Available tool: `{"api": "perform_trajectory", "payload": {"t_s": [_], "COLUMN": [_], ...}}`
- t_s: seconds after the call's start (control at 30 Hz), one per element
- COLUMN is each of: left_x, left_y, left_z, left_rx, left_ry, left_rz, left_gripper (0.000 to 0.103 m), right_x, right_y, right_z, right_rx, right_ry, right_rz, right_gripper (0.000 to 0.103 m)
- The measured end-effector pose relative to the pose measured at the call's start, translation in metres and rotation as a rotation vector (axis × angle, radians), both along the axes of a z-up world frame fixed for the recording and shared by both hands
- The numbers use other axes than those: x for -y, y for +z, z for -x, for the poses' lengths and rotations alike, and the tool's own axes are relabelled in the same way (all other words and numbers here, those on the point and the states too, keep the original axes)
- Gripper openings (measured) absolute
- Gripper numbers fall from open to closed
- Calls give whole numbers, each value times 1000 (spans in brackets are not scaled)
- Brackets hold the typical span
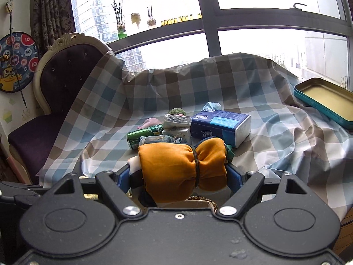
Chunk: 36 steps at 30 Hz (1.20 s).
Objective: Organize soft objects
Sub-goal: 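Close the left tool on the yellow towel while the right tool grips the orange bundle, then lower the yellow towel into the basket and open the left tool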
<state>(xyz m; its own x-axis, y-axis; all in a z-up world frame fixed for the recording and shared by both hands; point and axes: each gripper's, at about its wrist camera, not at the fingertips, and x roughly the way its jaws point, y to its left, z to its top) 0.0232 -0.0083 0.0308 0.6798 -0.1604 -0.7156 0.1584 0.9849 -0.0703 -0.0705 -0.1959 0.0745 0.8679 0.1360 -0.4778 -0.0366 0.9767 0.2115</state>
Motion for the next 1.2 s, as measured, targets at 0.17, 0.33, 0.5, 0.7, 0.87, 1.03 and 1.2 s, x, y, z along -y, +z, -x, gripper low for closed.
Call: {"api": "perform_trajectory", "payload": {"t_s": [0.17, 0.33, 0.5, 0.7, 0.87, 1.03, 1.2], "left_x": [-7, -10, -9, -6, -7, -9, -11], "left_y": [-6, -19, -36, -46, -48, -51, -51], "left_z": [14, 16, 16, 18, 16, 14, 13], "left_rx": [-14, -63, -125, -165, -174, -191, -193], "left_ry": [43, 59, 72, 64, 76, 84, 88], "left_rz": [22, 18, -4, -18, -30, -23, -16], "left_gripper": [65, 66, 66, 66, 66, 66, 69], "right_x": [-1, 1, 1, -4, -14, -19, -21], "right_y": [-1, -10, -22, -29, -36, -45, -47], "right_z": [25, 34, 32, 23, 14, 7, 6], "right_rx": [3, -39, -103, -165, -225, -286, -296], "right_ry": [9, 6, 0, -1, 30, 58, 67], "right_rz": [4, -6, -11, 21, 73, 90, 91], "right_gripper": [83, 83, 83, 83, 83, 83, 83]}}
